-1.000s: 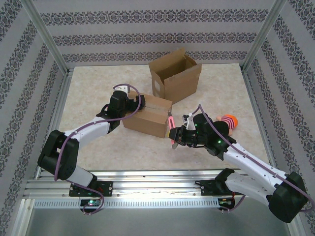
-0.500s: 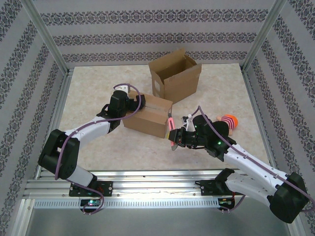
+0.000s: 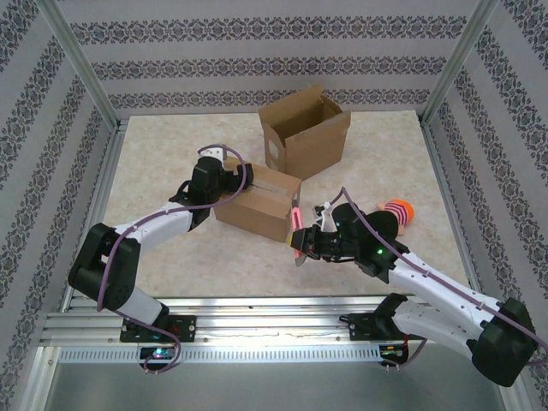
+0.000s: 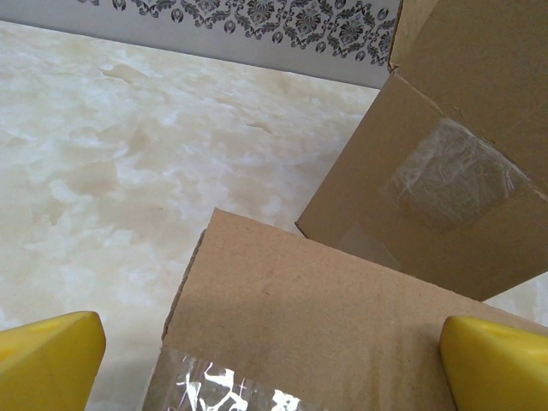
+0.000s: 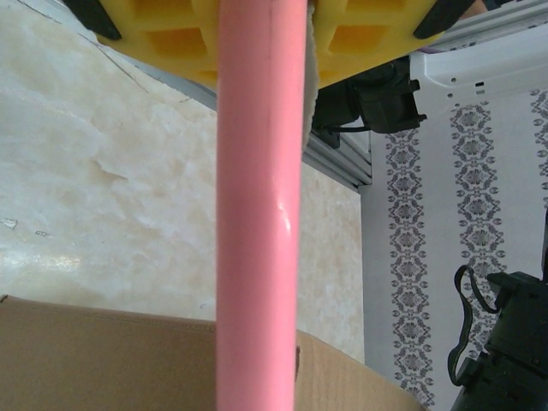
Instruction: Unpack the express box
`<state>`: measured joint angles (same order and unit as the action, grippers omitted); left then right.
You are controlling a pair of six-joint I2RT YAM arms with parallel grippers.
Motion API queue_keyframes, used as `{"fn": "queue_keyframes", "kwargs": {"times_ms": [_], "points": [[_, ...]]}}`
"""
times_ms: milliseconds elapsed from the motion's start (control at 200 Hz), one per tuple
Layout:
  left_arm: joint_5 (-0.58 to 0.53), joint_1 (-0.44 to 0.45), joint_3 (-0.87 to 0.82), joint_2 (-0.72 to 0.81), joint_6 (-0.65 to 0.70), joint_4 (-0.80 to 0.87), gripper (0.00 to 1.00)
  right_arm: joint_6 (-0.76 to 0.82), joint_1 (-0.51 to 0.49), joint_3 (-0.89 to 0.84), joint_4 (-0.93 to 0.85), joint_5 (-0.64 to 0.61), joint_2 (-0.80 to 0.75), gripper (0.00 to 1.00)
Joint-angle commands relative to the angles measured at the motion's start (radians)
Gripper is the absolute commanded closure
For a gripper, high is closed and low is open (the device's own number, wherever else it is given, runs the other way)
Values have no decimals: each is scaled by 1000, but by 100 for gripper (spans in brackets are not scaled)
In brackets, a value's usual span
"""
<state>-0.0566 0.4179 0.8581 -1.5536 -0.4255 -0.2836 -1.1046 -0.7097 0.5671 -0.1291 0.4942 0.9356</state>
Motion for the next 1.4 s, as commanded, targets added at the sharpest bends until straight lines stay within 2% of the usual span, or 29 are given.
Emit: {"fn": "queue_keyframes", "kwargs": {"times_ms": [0, 495, 864, 1014, 1284, 1394], "points": [[75, 21, -110, -161, -70, 311, 0, -12, -44, -19, -18, 126, -10, 100], [72, 21, -129, -172, -69, 332, 0, -38, -39, -35, 110, 181, -21, 100], [70, 21, -127, -183, -69, 332, 0, -30, -39, -49, 93, 216, -56, 100], [68, 21, -127, -184, -65, 334, 0, 2, -13, -44, -11, 178, -97, 100], [80, 21, -113, -160, -66, 386, 0, 105, 141, -18, -257, 107, -228, 100], [90, 21, -105, -116, -106, 461, 0, 164, 144, 18, -377, 16, -254, 100]]}}
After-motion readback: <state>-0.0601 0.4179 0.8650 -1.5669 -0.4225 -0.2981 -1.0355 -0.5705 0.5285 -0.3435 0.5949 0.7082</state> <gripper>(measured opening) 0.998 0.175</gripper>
